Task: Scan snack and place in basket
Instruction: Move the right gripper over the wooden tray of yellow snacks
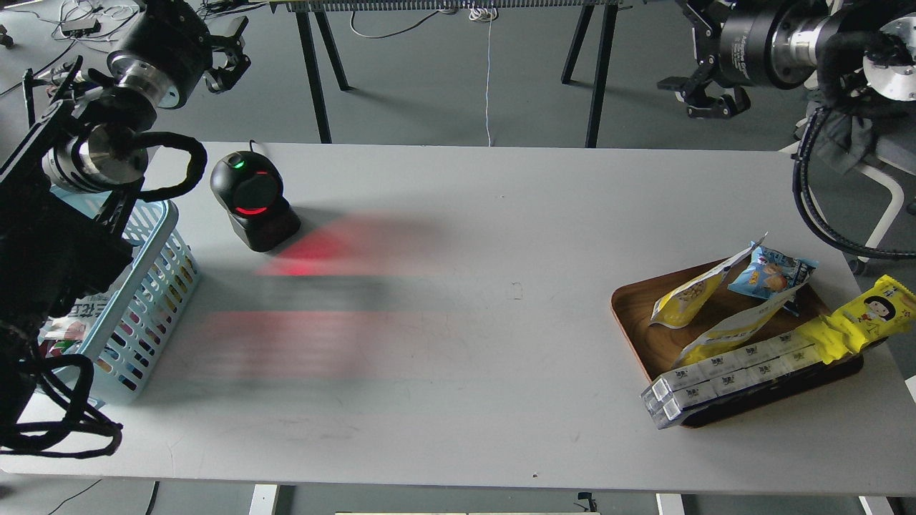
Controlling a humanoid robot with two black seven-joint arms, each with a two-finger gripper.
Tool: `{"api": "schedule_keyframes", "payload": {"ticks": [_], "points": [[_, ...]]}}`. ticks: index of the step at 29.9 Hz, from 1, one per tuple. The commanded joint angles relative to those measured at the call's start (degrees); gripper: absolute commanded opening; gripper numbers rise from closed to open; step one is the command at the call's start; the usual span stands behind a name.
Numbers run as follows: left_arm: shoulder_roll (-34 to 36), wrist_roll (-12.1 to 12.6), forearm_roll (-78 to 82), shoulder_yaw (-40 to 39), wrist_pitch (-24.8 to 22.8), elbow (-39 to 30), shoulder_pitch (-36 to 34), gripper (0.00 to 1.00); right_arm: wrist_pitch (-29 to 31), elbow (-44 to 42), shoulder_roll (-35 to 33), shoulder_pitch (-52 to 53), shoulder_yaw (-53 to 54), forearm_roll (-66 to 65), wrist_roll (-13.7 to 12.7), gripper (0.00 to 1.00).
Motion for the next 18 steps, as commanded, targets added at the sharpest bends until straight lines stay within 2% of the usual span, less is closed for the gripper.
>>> {"api": "schedule_keyframes", "payload": {"ticks": [1, 5, 10, 18], "points": [[0.0, -0.1, 0.0, 0.0, 0.0, 0.0, 0.4, 1.0, -2.5, 12.2, -9.1, 7.2, -12.1, 3.9, 0.0, 0.97], [0.0, -0.2, 0.0, 0.1, 0.0, 0.0, 0.6, 1.0, -6.8, 22.3, -14.8, 19.0, -28.4, 3.8, 0.0, 0.97], [0.2, -0.3, 0.0, 0.1, -0.1, 0.0, 1.3, 1.0, -7.0, 23.8, -14.4, 31.4, -45.0, 4.6, 0.0, 0.96], [0.2, -0.6, 0.0, 0.1, -0.1, 0.0, 2.6, 1.0, -6.9, 25.2, -10.8, 28.3, -48.4, 4.1, 0.0, 0.96]]}}
